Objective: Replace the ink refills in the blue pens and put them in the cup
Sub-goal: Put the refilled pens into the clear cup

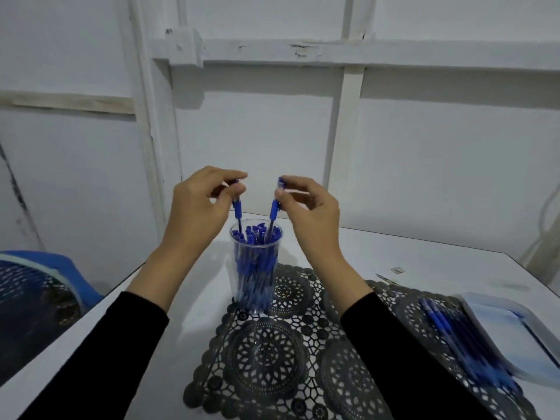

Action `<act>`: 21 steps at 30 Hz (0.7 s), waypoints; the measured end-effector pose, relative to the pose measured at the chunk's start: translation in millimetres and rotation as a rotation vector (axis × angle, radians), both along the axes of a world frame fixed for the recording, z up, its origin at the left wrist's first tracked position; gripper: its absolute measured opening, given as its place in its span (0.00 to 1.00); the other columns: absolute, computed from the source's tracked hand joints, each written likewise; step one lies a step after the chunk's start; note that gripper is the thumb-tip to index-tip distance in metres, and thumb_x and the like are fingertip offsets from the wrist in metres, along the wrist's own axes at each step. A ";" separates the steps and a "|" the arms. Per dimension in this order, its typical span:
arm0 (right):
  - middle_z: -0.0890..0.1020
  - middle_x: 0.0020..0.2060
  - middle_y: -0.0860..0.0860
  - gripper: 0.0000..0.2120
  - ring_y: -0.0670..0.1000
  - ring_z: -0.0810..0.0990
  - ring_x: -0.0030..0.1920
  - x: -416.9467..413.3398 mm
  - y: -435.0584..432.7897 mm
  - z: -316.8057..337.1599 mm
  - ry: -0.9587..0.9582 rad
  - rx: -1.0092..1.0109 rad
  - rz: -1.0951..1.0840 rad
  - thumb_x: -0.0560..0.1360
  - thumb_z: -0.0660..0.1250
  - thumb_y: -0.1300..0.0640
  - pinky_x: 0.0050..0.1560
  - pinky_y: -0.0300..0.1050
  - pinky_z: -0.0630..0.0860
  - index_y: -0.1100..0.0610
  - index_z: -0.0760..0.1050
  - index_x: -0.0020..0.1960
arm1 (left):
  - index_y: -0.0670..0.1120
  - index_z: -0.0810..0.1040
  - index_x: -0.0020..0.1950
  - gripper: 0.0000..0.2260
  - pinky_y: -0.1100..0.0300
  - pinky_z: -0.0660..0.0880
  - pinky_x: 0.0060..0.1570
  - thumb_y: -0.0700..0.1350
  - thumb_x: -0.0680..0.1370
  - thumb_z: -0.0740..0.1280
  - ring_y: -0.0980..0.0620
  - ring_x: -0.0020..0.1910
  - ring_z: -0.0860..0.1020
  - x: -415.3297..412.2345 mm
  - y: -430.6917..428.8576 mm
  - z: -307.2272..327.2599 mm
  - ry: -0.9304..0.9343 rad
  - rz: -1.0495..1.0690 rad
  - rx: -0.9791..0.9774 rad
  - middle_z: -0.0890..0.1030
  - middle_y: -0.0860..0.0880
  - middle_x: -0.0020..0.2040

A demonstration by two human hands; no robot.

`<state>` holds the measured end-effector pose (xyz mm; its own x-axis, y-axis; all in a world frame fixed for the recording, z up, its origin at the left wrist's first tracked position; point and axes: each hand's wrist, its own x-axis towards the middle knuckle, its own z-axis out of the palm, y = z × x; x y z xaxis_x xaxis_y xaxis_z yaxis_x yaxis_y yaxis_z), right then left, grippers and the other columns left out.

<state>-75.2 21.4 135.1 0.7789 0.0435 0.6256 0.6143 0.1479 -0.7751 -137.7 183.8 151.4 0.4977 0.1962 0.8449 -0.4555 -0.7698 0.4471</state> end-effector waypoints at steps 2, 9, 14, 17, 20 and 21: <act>0.85 0.44 0.49 0.08 0.49 0.84 0.44 0.5 2.0 -11.7 0.012 -0.134 0.061 0.73 0.73 0.63 0.43 0.40 0.80 0.56 0.83 0.51 | 0.50 0.81 0.52 0.07 0.66 0.77 0.46 0.39 0.77 0.71 0.57 0.40 0.81 3.3 1.3 -11.4 0.149 -0.033 -0.071 0.82 0.55 0.44; 0.83 0.42 0.43 0.05 0.44 0.80 0.45 4.5 -1.9 -23.2 -0.128 -0.439 0.056 0.73 0.72 0.61 0.49 0.41 0.78 0.52 0.80 0.47 | 0.48 0.83 0.44 0.02 0.58 0.78 0.52 0.43 0.76 0.73 0.55 0.45 0.82 4.3 8.9 -25.4 0.426 0.001 -0.025 0.85 0.53 0.41; 0.83 0.39 0.43 0.02 0.45 0.79 0.45 1.1 -2.7 -17.5 -0.140 -0.630 0.019 0.75 0.70 0.56 0.50 0.45 0.77 0.53 0.81 0.44 | 0.46 0.86 0.47 0.07 0.56 0.76 0.52 0.47 0.78 0.69 0.52 0.48 0.81 -0.5 7.4 -16.4 0.543 0.087 0.072 0.85 0.51 0.45; 0.85 0.43 0.44 0.06 0.45 0.80 0.48 -1.9 -8.6 -15.2 -0.132 -0.633 0.015 0.77 0.68 0.55 0.55 0.43 0.76 0.53 0.84 0.48 | 0.46 0.87 0.51 0.10 0.58 0.74 0.53 0.47 0.80 0.67 0.51 0.50 0.81 -1.8 -1.3 -13.0 0.464 0.128 0.096 0.86 0.49 0.48; 0.84 0.49 0.45 0.07 0.44 0.80 0.51 -5.4 -28.6 -18.0 -0.113 -0.549 -0.006 0.78 0.67 0.57 0.56 0.40 0.76 0.53 0.83 0.53 | 0.46 0.86 0.51 0.08 0.59 0.74 0.55 0.47 0.80 0.67 0.52 0.50 0.80 -3.3 -20.4 -12.7 0.289 0.067 0.044 0.85 0.50 0.49; 0.84 0.49 0.45 0.07 0.44 0.80 0.50 -5.9 -40.0 -19.6 -0.080 -0.514 -0.024 0.78 0.66 0.58 0.54 0.39 0.77 0.54 0.83 0.53 | 0.46 0.85 0.50 0.08 0.60 0.74 0.55 0.46 0.80 0.67 0.53 0.50 0.80 -3.2 -30.7 -13.4 0.232 0.033 0.043 0.84 0.51 0.48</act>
